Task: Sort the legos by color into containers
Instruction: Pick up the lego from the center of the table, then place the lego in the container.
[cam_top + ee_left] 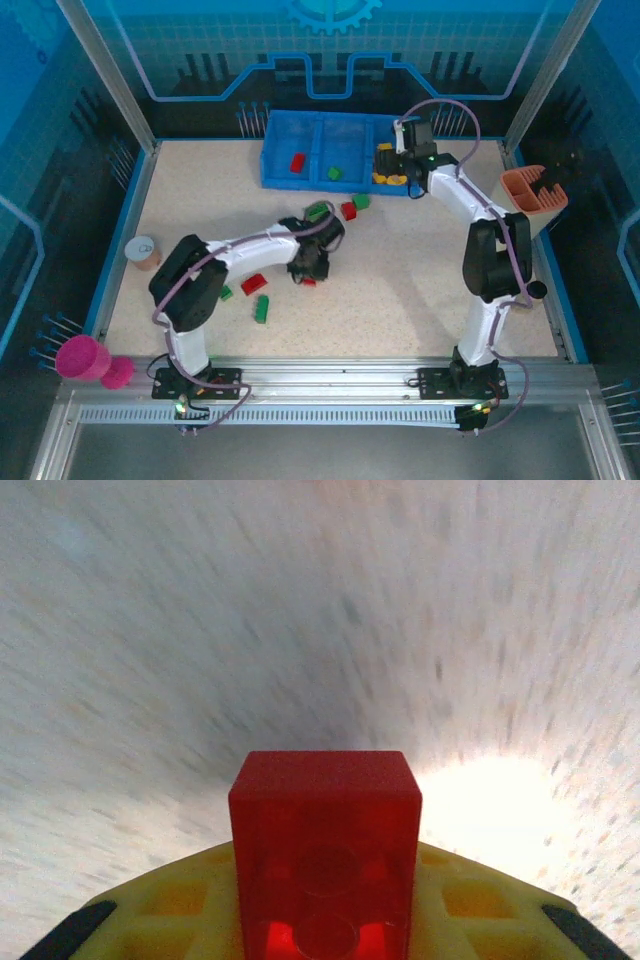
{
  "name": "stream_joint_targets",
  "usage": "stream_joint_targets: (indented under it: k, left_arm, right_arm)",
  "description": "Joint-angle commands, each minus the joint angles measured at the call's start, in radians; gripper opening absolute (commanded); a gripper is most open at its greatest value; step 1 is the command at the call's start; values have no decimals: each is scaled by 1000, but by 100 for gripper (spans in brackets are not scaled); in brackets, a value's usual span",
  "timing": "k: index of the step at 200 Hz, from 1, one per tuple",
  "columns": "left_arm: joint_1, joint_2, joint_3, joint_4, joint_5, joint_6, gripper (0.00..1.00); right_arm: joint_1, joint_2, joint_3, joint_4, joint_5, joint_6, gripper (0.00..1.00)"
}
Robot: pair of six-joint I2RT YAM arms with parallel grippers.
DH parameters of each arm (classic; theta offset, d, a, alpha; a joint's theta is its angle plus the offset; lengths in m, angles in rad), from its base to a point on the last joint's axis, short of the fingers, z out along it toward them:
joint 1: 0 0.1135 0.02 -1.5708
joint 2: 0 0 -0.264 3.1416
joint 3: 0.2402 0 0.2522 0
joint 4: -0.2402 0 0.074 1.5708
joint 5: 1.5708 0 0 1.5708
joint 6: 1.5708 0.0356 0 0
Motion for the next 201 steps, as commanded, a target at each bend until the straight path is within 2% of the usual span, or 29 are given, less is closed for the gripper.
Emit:
stream_joint_targets:
  k: [1, 41, 80, 122, 150, 172, 201]
  left_arm:
    - [93, -94, 156, -9, -73, 156, 26]
    - [216, 18, 406, 41, -139, 322, 25]
    - [320, 152, 551, 109, -127, 350, 24]
    - [352, 284, 699, 124, -117, 356, 25]
    - [364, 376, 805, 113, -112, 362, 26]
    - [376, 443, 886, 92, -101, 356, 30]
    - [379, 494, 935, 85, -97, 356, 45]
  right_arm:
    - [35, -65, -102, 18, -69, 53, 75]
    - [120, -118, -259, 76, -70, 93, 74]
    - [195, -70, -260, 72, -37, 92, 73]
    - [216, 0, -218, 59, -26, 99, 73]
    - [216, 65, -184, 69, -64, 104, 71]
    - [217, 113, -138, 57, -82, 101, 70]
    - [220, 164, -92, 35, -90, 106, 69]
